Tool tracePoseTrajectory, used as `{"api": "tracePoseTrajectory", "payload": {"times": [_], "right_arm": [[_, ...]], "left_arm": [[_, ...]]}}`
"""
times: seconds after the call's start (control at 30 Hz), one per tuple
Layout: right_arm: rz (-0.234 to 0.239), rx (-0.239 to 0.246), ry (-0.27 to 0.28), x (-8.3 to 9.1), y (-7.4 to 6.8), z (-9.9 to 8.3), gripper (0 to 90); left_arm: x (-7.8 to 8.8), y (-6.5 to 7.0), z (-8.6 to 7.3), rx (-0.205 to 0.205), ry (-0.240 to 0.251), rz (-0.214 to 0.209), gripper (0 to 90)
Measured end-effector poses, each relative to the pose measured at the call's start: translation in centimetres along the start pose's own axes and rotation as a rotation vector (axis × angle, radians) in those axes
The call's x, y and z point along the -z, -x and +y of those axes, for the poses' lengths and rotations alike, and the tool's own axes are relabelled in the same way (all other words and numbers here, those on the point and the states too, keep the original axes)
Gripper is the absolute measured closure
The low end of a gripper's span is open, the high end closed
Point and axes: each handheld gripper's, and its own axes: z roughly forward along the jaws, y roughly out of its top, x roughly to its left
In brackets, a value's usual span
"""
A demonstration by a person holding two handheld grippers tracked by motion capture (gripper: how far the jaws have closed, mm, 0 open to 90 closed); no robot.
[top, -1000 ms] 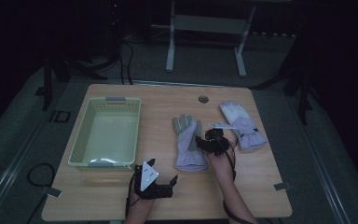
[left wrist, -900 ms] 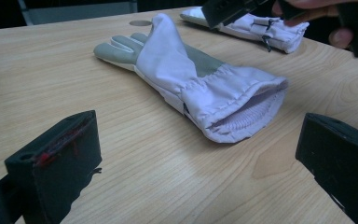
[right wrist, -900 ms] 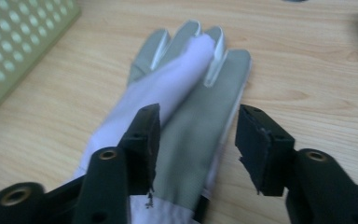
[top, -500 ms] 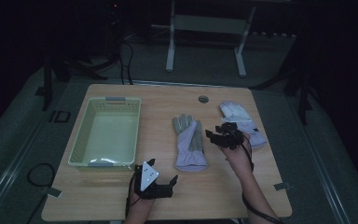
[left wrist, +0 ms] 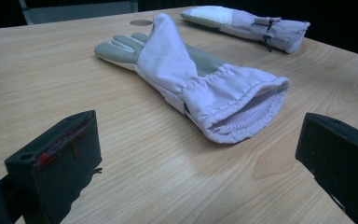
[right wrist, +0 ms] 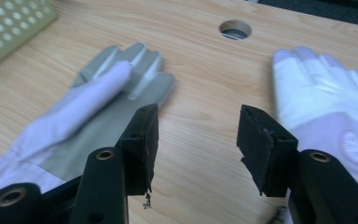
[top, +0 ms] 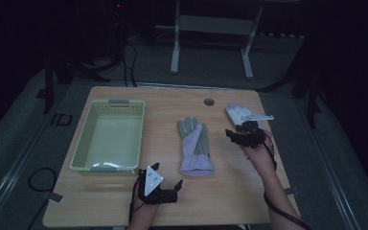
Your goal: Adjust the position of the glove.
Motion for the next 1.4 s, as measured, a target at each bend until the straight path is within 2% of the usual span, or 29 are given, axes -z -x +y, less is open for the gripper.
{"api": "tracePoseTrajectory", "payload": {"times": [0.03, 0.07, 0.1, 0.13, 0.17, 0.3, 0.37, 0.4, 0.43, 0.47, 0.5, 0.53, 0.57, 0.6, 0.63, 0.67, 0.7, 0.87, 0.97, 1.13, 1.23, 1.4], "right_arm": [[-0.012, -0.009, -0.003, 0.1, 0.9, 0.0, 48.4], [-0.012, -0.009, -0.003, 0.1, 0.9, 0.0, 48.4], [-0.031, -0.025, -0.006, 0.1, 1.9, 0.0, 48.7], [-0.031, -0.025, -0.006, 0.1, 1.9, 0.0, 48.7], [-0.044, -0.029, -0.007, 0.0, 2.6, 0.0, 49.0], [-0.065, -0.013, -0.010, -0.2, 3.8, 0.0, 49.6], [-0.074, -0.020, -0.004, -0.3, 5.0, -0.1, 50.4], [-0.074, -0.020, -0.004, -0.3, 5.0, -0.1, 50.4], [-0.085, -0.021, 0.008, -0.2, 5.8, 0.0, 50.2], [-0.085, -0.021, 0.008, -0.2, 5.8, 0.0, 50.2], [-0.106, -0.015, 0.012, -0.3, 6.7, 0.1, 49.9], [-0.106, -0.015, 0.012, -0.3, 6.7, 0.1, 49.9], [-0.123, -0.007, 0.002, -0.3, 7.5, 0.2, 49.9], [-0.123, -0.007, 0.002, -0.3, 7.5, 0.2, 49.9], [-0.146, 0.007, -0.004, -0.4, 8.2, 0.4, 49.9], [-0.146, 0.007, -0.004, -0.4, 8.2, 0.4, 49.9], [-0.161, 0.012, -0.009, -0.4, 9.0, 0.6, 49.7], [-0.163, -0.016, -0.032, -0.9, 10.3, 0.8, 49.8], [-0.139, -0.054, -0.061, -2.0, 11.1, 0.5, 49.0], [-0.113, -0.079, -0.087, -3.5, 11.5, -0.1, 48.1], [-0.099, -0.117, -0.120, -4.9, 11.9, -0.9, 48.2], [-0.095, -0.126, -0.159, -6.2, 12.0, -1.7, 47.4]], "left_arm": [[0.0, 0.0, 0.0, 0.001, -0.002, 0.004, 0.0], [0.0, 0.0, 0.0, 0.001, -0.002, 0.004, 0.0], [0.0, 0.0, 0.0, 0.002, -0.002, 0.003, 0.0], [0.0, 0.0, 0.0, 0.002, -0.002, 0.003, 0.0], [0.0, 0.0, 0.0, 0.002, -0.003, 0.002, 0.0], [0.0, 0.0, 0.0, 0.001, -0.001, 0.002, 0.0], [0.0, 0.0, 0.0, 0.002, -0.002, 0.001, 0.0], [0.0, 0.0, 0.0, 0.002, -0.002, 0.001, 0.0], [0.0, 0.0, 0.0, 0.002, -0.002, 0.002, 0.0], [0.0, 0.0, 0.0, 0.002, -0.002, 0.002, 0.0], [0.0, 0.0, 0.0, 0.001, -0.001, 0.002, 0.0], [0.0, 0.0, 0.0, 0.001, -0.001, 0.002, 0.0], [0.0, 0.0, 0.0, 0.000, -0.001, 0.002, 0.0], [0.0, 0.0, 0.0, 0.000, -0.001, 0.002, 0.0], [0.0, 0.0, 0.0, 0.002, -0.001, 0.002, 0.0], [0.0, 0.0, 0.0, 0.002, -0.001, 0.002, 0.0], [0.0, 0.0, 0.0, 0.001, -0.002, 0.002, 0.0], [0.0, 0.0, 0.0, 0.001, -0.002, 0.002, 0.0], [0.0, 0.0, 0.0, -0.002, -0.001, 0.005, 0.0], [0.0, 0.0, 0.0, 0.001, -0.002, 0.004, 0.0], [0.0, 0.0, 0.0, 0.001, -0.001, 0.005, 0.0], [0.0, 0.0, 0.0, 0.002, -0.002, 0.005, 0.0]]}}
